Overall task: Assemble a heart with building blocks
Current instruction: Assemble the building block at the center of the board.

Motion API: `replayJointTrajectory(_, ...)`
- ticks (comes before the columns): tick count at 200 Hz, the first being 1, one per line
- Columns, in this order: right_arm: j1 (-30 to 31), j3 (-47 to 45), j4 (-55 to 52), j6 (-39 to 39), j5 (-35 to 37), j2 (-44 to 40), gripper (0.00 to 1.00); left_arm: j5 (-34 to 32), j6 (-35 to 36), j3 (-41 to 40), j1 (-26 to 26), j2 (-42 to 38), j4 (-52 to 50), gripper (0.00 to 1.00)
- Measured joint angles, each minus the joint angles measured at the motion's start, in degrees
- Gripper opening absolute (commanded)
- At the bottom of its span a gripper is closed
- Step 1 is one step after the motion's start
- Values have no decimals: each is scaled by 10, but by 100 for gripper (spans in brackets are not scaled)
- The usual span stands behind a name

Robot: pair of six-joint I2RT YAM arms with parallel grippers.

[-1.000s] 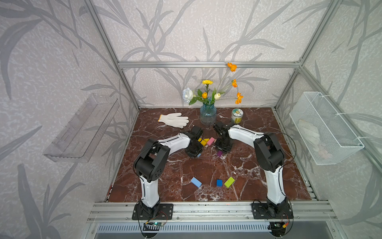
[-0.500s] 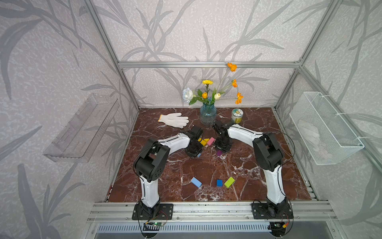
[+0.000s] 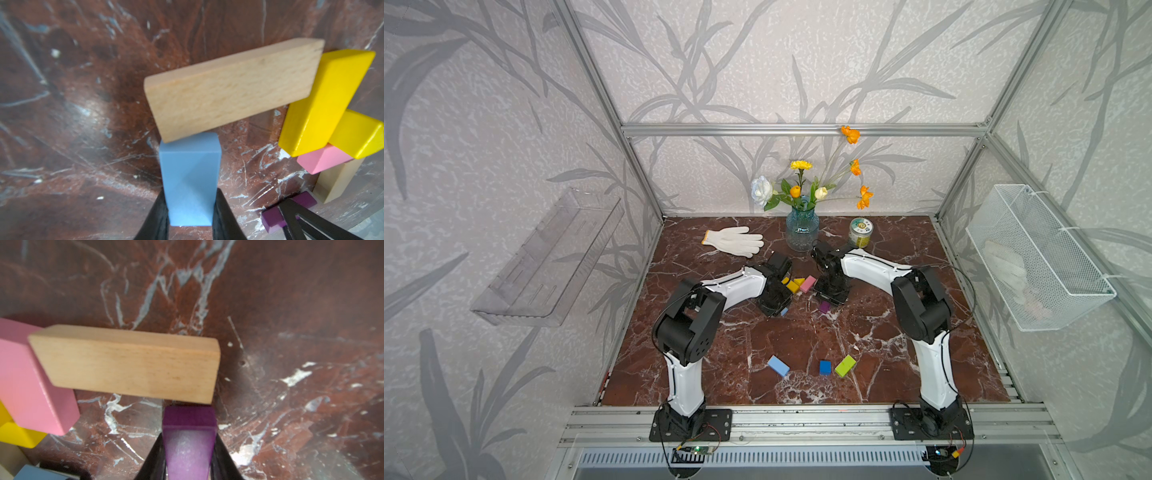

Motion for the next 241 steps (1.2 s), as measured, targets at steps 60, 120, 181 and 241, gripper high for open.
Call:
replayJointTrajectory(60,-3,7,-7,5,0,5,9,0,-5,10,0,7,-9,17)
replayJointTrajectory(120,-8,20,-18,7,-7,13,9,0,-9,19,0,13,-14,16)
replayJointTrajectory(181,-12,27,-19,7,-10,17,9,1,-9,19,2,13,-15,16)
replayJointTrajectory(241,-14,29,-19,7,-11,18,9,3,-14,21,3,14,-17,16)
